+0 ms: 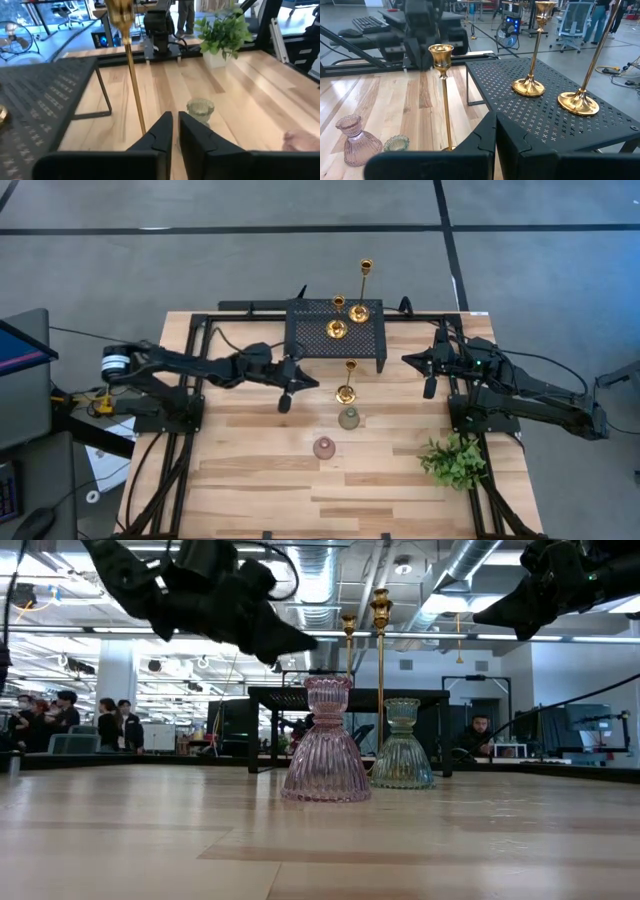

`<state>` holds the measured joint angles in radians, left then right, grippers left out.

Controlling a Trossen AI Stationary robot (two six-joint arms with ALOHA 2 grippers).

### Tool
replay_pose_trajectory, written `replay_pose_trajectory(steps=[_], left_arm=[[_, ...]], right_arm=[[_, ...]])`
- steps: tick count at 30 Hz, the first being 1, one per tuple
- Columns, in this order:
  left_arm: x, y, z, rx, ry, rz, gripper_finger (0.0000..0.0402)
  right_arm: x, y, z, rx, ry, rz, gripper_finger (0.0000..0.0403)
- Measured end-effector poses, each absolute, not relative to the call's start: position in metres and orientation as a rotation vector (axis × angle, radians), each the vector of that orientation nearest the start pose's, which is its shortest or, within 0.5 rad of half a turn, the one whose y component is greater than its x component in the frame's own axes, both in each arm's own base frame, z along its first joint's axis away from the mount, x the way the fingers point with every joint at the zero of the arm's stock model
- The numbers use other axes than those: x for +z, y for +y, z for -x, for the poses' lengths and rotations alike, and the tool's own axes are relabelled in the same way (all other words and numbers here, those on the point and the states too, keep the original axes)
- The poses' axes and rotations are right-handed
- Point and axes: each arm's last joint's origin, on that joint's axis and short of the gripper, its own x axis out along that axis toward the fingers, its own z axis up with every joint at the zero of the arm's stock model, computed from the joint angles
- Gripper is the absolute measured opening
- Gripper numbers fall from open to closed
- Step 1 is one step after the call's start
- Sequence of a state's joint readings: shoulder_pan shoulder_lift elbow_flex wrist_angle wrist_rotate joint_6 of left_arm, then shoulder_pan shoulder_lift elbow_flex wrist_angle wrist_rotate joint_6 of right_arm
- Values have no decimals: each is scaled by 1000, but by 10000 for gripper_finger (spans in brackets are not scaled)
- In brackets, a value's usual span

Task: Pick & Place candle stick holders
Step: Put the gold candle holder on the shelf

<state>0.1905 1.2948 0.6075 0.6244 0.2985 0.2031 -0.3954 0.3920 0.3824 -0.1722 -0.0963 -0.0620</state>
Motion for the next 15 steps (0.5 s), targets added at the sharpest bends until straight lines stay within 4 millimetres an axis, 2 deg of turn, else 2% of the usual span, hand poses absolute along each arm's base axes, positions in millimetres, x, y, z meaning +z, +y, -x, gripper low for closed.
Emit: replay_pose_trajectory(steps=[5,15], left_arm=[[228,45,-280,-112,39,-186,75],[225,49,-293,-46,-47,-158,183]], right_arm=[[245,-42,-109,-292,186,17,0],[245,-42,-109,-292,186,17,0]])
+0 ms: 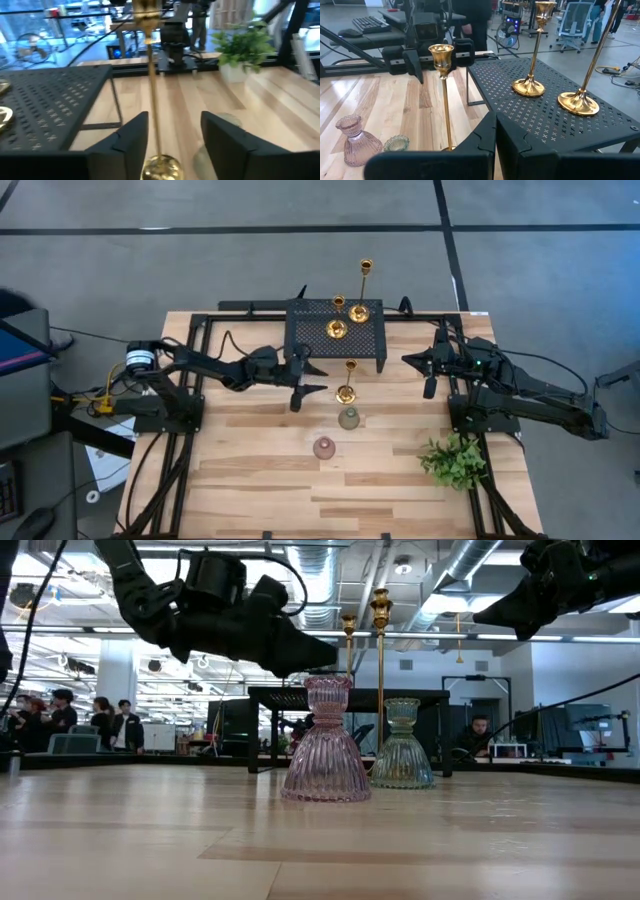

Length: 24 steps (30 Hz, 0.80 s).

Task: Pick & Place candle stick holders
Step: Put the gold candle holder on the shelf

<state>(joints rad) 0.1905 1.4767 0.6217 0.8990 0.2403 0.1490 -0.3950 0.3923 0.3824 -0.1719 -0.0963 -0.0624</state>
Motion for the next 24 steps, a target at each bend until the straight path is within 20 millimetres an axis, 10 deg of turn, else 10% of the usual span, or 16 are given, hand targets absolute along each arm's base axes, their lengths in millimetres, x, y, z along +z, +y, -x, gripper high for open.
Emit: replay_pose_trajectory(steps=[24], left_arm=[[230,55,-350,-46,-72,-128,204]], right_arm=[[245,-42,-109,-292,185,18,0]])
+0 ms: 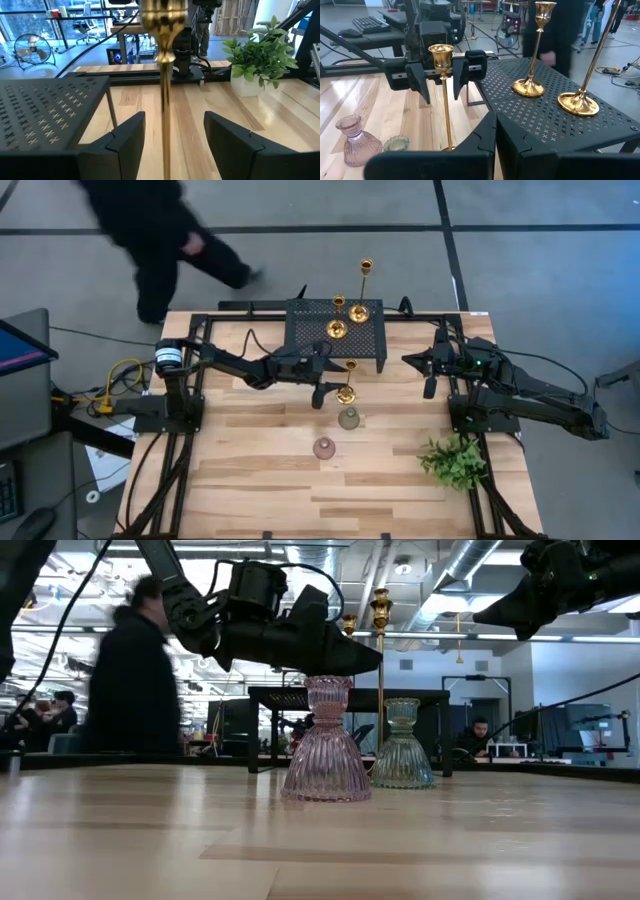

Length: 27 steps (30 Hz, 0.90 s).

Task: Pick & Place candle stick holders
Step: Put the gold candle holder on the shelf

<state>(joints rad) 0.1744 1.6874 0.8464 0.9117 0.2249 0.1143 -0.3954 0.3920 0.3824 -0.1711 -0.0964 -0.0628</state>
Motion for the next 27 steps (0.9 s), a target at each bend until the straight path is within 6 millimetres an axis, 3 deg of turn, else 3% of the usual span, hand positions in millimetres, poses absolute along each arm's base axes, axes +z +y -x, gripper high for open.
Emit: replay_pose_trajectory(steps=[15,27], left_arm=[[235,50,-360,-65,-95,-110,197],[235,50,-360,-65,-98,-84,71]], right_arm=[[245,-42,-109,-292,185,18,0],[245,-42,-109,-292,185,18,0]])
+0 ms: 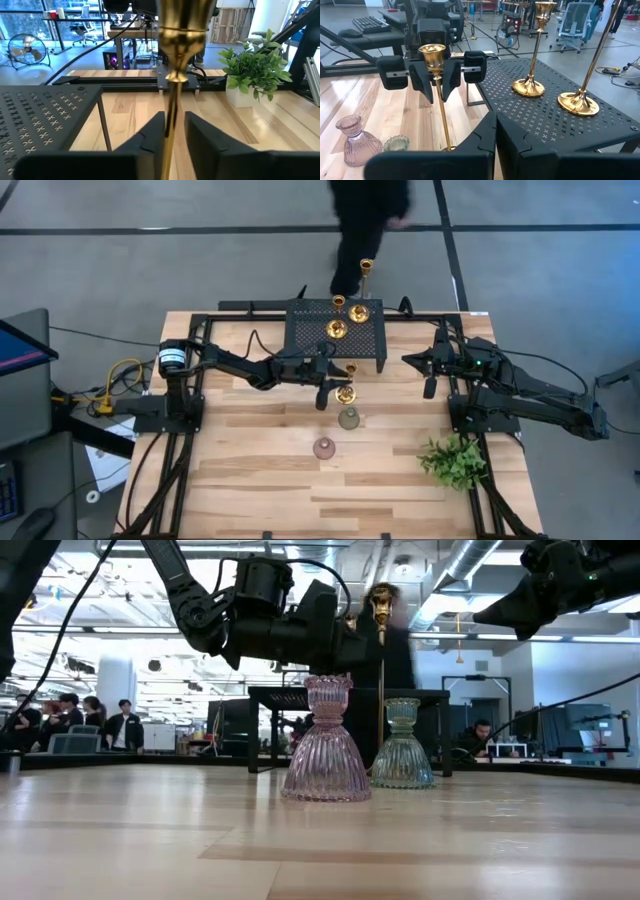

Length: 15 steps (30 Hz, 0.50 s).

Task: Pick & Place candle stick holders
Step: Put the gold candle holder on the shelf

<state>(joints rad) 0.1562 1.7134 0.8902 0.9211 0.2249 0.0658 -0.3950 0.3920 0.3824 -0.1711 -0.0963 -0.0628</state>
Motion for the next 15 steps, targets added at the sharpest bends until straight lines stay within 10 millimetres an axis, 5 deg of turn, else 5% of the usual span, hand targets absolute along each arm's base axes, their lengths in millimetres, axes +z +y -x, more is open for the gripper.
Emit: replay_pose_trajectory(steps=[6,15], left_arm=[[235,50,-360,-67,-93,-79,15],[259,49,-335,33,88,-85,12]], right_arm=[[245,-42,-109,-292,185,18,0],[245,-42,-109,-293,186,18,0]])
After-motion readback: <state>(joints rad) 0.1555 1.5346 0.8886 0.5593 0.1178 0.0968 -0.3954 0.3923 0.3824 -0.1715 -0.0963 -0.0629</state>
